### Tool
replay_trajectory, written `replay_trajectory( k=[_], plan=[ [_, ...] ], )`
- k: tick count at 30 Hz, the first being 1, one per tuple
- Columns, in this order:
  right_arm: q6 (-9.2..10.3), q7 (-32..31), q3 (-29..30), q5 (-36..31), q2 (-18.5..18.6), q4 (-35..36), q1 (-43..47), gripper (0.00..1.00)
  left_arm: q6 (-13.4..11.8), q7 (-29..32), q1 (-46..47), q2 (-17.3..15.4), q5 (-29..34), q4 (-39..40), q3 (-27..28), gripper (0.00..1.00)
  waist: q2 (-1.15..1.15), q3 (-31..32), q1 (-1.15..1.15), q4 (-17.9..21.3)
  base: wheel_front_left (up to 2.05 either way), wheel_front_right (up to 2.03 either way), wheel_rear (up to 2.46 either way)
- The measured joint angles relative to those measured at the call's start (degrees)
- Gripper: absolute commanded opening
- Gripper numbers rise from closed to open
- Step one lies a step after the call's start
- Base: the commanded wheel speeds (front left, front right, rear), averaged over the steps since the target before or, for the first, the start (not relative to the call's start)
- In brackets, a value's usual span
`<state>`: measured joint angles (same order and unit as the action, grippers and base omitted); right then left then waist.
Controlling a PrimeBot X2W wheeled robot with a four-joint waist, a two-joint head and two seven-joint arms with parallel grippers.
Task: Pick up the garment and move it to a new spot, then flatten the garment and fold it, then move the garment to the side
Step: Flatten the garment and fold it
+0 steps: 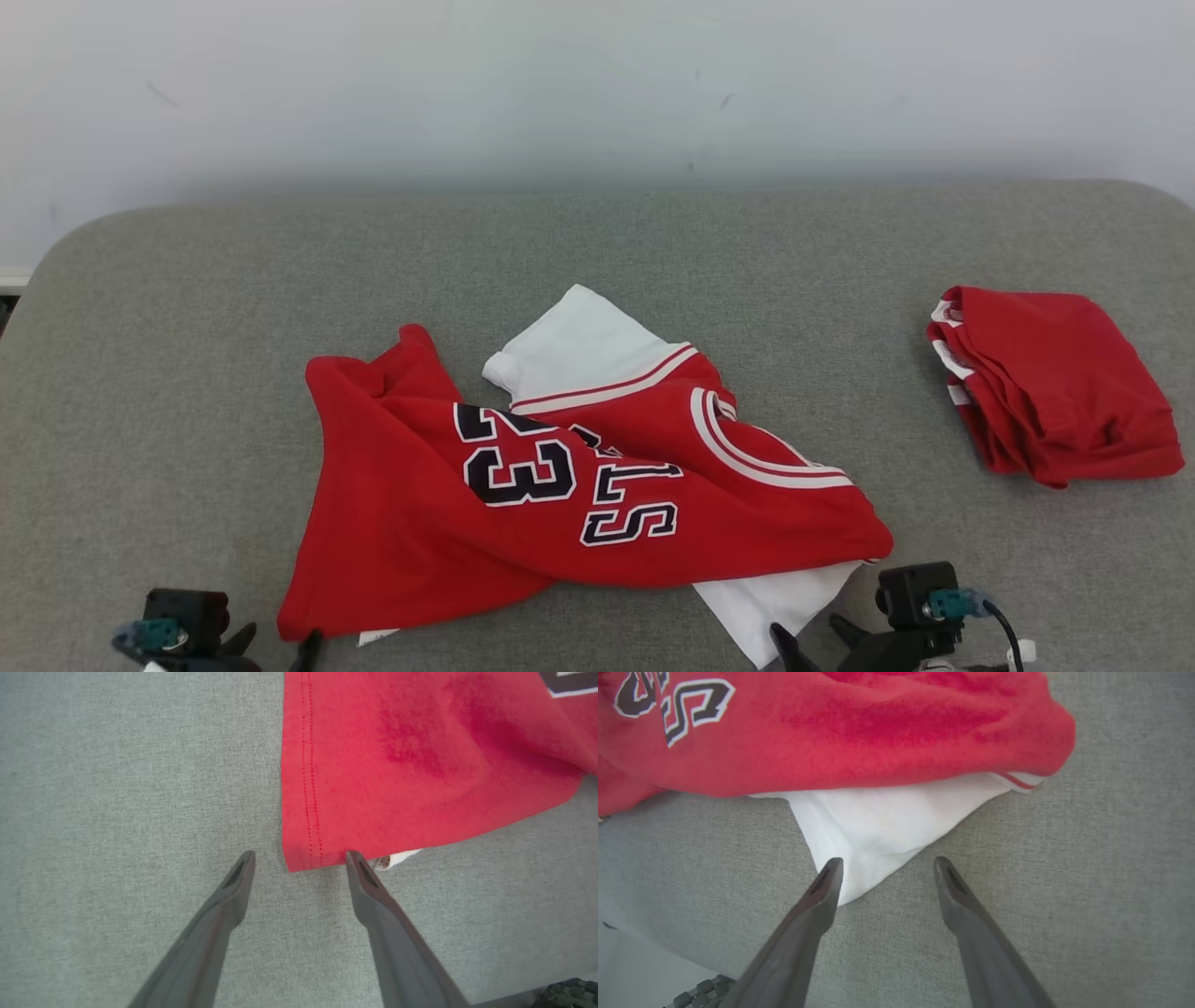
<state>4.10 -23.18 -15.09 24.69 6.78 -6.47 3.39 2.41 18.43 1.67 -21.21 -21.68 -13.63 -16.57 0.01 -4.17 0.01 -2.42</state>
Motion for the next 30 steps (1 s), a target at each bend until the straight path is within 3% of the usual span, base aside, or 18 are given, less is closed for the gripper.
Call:
replay_trajectory(
  k=[22, 23, 24, 25, 26, 27, 28, 29, 30],
  plan=[
    [0.96, -2.04, -2.27, -0.18, -1.36, -0.59, -2.97, 1.0, 2.22, -1.92, 4.68, -0.05, 2.53, -5.47, -2.75, 1.0, -0.01, -3.64, -0.01, -0.67, 0.0, 0.0, 0.0],
    [1.01, -2.03, -2.29, -0.18, -1.43, -0.65, -3.04, 0.73, 2.24, -2.1, 4.81, -0.04, 2.64, -5.61, -2.91, 0.99, -0.01, -3.76, -0.01, -0.63, 0.0, 0.0, 0.0],
    [1.02, -2.03, -2.27, -0.18, -1.47, -0.67, -3.09, 0.52, 2.33, -2.35, 4.97, -0.03, 2.75, -5.68, -3.08, 0.9, -0.01, -3.83, -0.01, -0.62, 0.0, 0.0, 0.0],
    [1.18, -2.02, -2.19, -0.18, -1.48, -0.73, -3.15, 0.41, 2.68, -2.42, 5.2, -0.02, 2.87, -5.72, -3.22, 0.7, -0.01, -3.88, -0.01, -0.62, 0.0, 0.0, 0.0],
    [1.27, -2.03, -2.13, -0.18, -1.51, -0.83, -3.25, 0.35, 2.68, -2.44, 5.52, 0.0, 2.96, -5.79, -3.42, 0.41, -0.01, -3.93, -0.01, -0.62, 0.0, 0.0, 0.0],
    [1.29, -2.03, -2.12, -0.18, -1.51, -0.92, -3.35, 0.21, 2.7, -2.77, 5.78, 0.02, 2.99, -5.83, -3.64, 0.02, -0.01, -3.98, -0.01, -0.63, 0.0, 0.0, 0.0],
    [1.42, -2.03, -2.05, -0.18, -1.56, -0.97, -3.38, 0.06, 2.72, -2.92, 5.86, 0.1, 3.0, -5.87, -3.88, 0.0, -0.01, -4.03, -0.01, -0.65, 0.0, 0.0, 0.0],
    [1.45, -2.03, -1.92, -0.18, -1.6, -1.01, -3.38, 0.0, 2.72, -2.93, 5.86, 0.23, 3.0, -6.0, -4.13, 0.0, -0.01, -4.08, -0.01, -0.66, 0.0, 0.0, 0.0],
    [1.45, -2.03, -1.79, -0.18, -1.62, -1.01, -3.37, 0.0, 2.74, -3.2, 5.86, 0.4, 3.0, -6.09, -4.27, 0.0, -0.01, -4.12, -0.01, -0.69, 0.0, 0.0, 0.0]
  ],
)
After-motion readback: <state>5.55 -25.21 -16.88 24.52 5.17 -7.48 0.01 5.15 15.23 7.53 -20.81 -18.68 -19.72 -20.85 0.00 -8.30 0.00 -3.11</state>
